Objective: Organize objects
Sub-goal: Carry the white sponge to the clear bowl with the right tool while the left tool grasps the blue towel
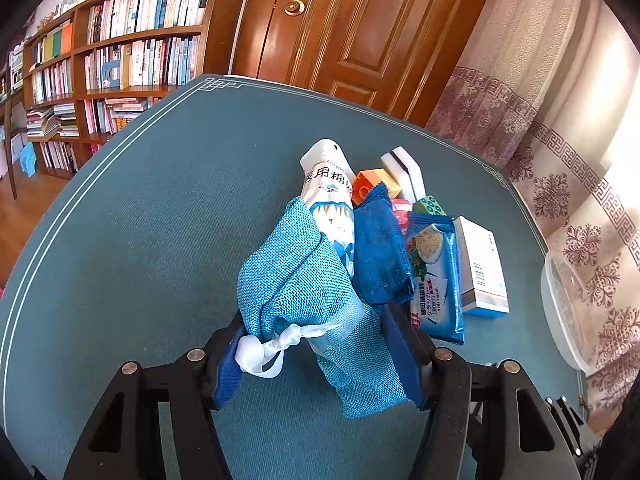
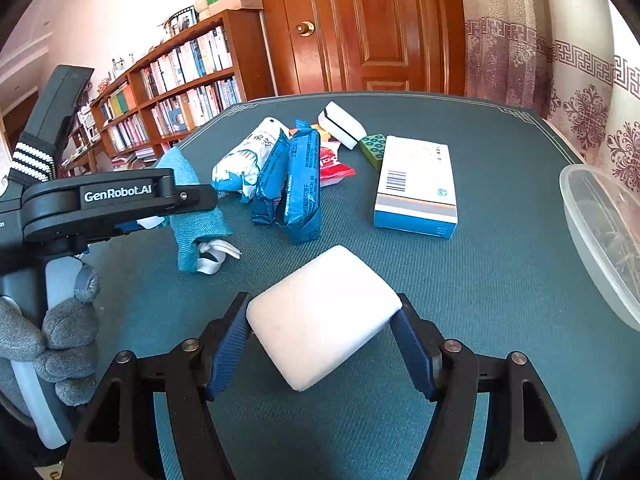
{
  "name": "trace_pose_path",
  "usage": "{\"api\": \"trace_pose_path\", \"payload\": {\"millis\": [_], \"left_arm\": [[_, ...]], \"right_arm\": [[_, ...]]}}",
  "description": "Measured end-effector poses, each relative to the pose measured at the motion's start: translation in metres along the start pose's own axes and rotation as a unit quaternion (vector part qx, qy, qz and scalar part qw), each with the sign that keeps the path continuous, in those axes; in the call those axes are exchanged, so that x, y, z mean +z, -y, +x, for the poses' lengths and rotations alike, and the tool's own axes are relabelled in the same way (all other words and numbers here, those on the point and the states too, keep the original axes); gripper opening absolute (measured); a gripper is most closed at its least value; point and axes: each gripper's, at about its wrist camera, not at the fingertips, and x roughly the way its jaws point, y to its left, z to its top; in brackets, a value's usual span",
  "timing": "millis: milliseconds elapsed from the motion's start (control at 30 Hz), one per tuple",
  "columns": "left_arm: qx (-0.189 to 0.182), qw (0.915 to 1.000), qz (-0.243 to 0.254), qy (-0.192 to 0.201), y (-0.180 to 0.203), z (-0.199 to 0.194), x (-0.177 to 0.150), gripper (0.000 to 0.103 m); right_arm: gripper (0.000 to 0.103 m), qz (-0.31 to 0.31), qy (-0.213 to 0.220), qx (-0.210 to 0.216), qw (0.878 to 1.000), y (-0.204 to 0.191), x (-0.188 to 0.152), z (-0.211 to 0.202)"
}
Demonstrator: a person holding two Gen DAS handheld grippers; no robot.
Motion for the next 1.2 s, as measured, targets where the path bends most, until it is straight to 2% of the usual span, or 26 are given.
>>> {"api": "trace_pose_path", "payload": {"millis": [300,500,867,1200], "left_arm": [[-0.018,0.9985,0.048,0.019,0.031,-0.018,-0.004,0.066],[-0.03,0.9966,0.073,0.021,0.051,-0.022,-0.005,0.066],[-0.05,0.9911,0.122,0.02,0.095,-0.024,-0.012,0.066],[-0.071,0.9829,0.169,0.018,0.137,-0.024,-0.018,0.066]], "right_arm": [[0.07,0.029,0.017,-0.021,0.999,0.028,0.004,-0.025],[0.07,0.061,0.033,-0.055,0.996,0.066,0.007,-0.047],[0.07,0.114,0.059,-0.14,0.982,0.154,0.015,-0.083],[0.07,0.156,0.048,-0.2,0.966,0.224,0.023,-0.076]]}}
